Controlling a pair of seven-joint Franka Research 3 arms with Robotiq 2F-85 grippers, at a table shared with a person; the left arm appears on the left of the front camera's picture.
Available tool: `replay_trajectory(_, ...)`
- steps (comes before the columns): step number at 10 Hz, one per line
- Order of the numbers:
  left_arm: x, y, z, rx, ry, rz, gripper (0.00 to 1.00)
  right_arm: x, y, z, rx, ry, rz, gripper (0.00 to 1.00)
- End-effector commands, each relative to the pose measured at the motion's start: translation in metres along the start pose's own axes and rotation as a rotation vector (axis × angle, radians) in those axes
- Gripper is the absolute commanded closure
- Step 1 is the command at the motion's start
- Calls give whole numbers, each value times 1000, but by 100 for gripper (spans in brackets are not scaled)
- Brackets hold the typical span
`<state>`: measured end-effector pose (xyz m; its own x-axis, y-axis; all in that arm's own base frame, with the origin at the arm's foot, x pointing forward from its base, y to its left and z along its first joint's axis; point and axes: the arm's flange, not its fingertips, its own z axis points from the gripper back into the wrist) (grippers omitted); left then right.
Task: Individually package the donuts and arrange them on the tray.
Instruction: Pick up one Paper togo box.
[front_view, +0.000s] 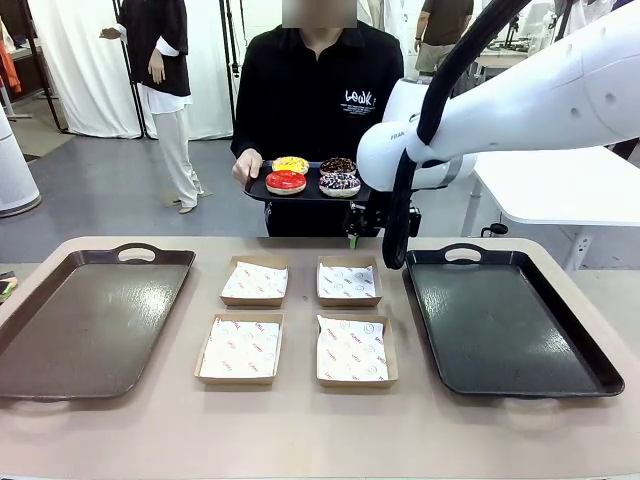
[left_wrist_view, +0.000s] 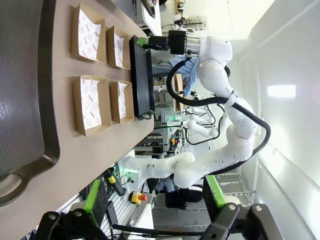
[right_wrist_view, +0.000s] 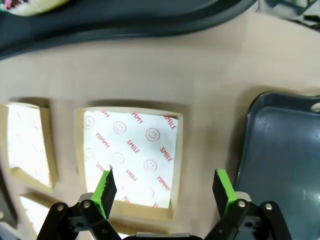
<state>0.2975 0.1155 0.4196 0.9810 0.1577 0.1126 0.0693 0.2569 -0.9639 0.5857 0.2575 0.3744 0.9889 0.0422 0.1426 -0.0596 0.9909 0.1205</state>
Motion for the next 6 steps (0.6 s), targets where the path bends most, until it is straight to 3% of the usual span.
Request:
replay_trajectory(1, -1, -1, 2, -10, -3, -9, 0, -6, -8, -20, -31, -23, -26, 0)
replay_trajectory(5, -1, -1, 2, -10, -3, -9, 0, -26, -11, -37, 13, 36, -48, 0)
replay_trajectory(6, -1, -1, 2, -10, -3, -9, 0, -15, -15, -36, -18, 28, -16, 0)
